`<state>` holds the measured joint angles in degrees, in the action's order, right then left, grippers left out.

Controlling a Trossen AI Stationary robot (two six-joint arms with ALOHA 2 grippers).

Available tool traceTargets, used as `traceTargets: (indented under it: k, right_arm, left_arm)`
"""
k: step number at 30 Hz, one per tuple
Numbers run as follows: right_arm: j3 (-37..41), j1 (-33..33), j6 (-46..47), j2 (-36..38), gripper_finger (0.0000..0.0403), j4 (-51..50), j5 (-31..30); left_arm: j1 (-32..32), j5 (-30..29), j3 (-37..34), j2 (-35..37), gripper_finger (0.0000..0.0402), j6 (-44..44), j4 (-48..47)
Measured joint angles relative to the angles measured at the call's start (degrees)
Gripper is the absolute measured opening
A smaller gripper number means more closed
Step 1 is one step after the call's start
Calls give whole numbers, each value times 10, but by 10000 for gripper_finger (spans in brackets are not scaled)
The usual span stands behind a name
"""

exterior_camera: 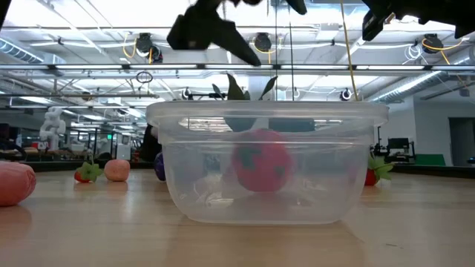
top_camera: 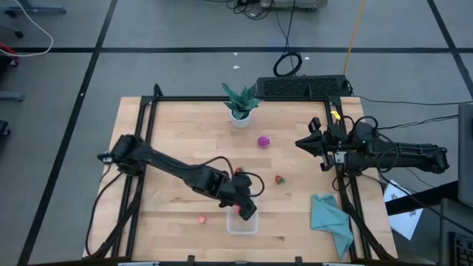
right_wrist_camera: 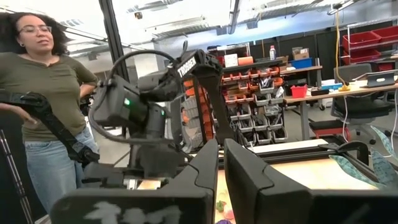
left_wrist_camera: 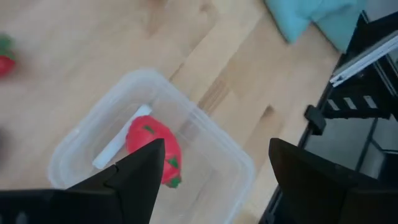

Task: Pick and placing Produce into tupperware
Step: Put the purple grapes into the transparent container

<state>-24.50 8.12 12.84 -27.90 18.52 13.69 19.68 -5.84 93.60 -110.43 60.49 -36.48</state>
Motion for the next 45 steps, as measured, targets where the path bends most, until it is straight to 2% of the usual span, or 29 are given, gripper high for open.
traceTargets:
  k: [5,10,14,19,22,31,39,45]
  right_arm:
    - [0,0,0,0,18,-1,0]
    - [0,0,0,0,18,-2,1]
    - [0,0,0,0,18,-1,1]
    - [0,0,0,0,18,-4,1]
    - [0,0,0,0,18,-5,1]
    - [0,0,0,0,18,-8,1]
    - [0,0,0,0,18,-8,1]
    - [0,0,0,0,18,-10,1]
  left_arm:
    - [7,-32,0,18,294,4,-98]
    - [5,-39,-1,19,294,42,-215]
    - [1,-65,-1,19,294,32,-257]
    - [-10,-96,-1,19,294,-44,-267]
    - [-12,-97,-1,19,294,-102,-266]
    - [-12,-97,-3,19,294,-195,-314]
    - [-21,-96,-4,19,294,-221,-326]
    - [-28,-92,-37,18,294,-216,-323]
